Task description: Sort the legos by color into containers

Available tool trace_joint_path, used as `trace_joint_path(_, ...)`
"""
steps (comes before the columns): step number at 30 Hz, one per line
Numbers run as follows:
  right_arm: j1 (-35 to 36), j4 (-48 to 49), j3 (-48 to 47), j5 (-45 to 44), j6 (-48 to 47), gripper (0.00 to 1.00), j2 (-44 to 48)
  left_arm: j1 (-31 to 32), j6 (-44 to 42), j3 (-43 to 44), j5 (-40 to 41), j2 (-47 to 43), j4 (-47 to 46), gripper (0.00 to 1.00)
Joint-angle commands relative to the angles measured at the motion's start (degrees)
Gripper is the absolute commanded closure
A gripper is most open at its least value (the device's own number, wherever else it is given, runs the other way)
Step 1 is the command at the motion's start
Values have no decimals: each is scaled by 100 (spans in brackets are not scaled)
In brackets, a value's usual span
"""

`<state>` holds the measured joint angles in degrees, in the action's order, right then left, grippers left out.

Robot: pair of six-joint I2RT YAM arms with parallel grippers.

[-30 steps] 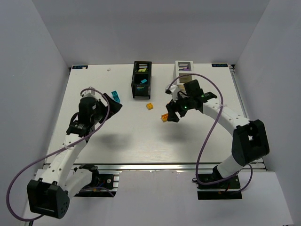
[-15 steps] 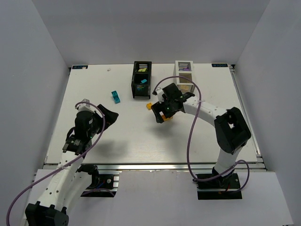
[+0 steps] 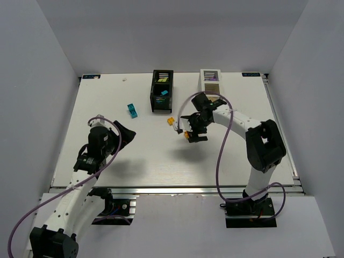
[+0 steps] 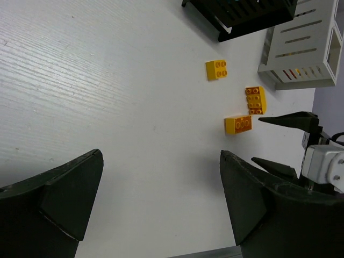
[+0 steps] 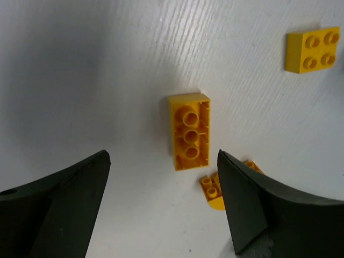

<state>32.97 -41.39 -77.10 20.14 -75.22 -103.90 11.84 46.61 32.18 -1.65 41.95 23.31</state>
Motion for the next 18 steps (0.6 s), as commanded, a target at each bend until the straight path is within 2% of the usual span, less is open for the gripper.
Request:
trace_joint_path(1, -159, -659, -567, 288, -1873, 15, -402, -15, 24, -2, 77, 6, -81, 2)
trace_joint_path(5, -177, -906, -947, 341, -1917, 18, -763, -15, 41, -37, 86, -82, -2, 2)
trace_joint_path(11, -177, -748, -1219, 298, -1742, 20, -1132, -15, 85, -125, 86, -144, -11, 2)
trace_joint_path(18, -168, -836, -1553, 306, -1417, 32, -1572, -15, 85, -125, 86, -82, -37, 2)
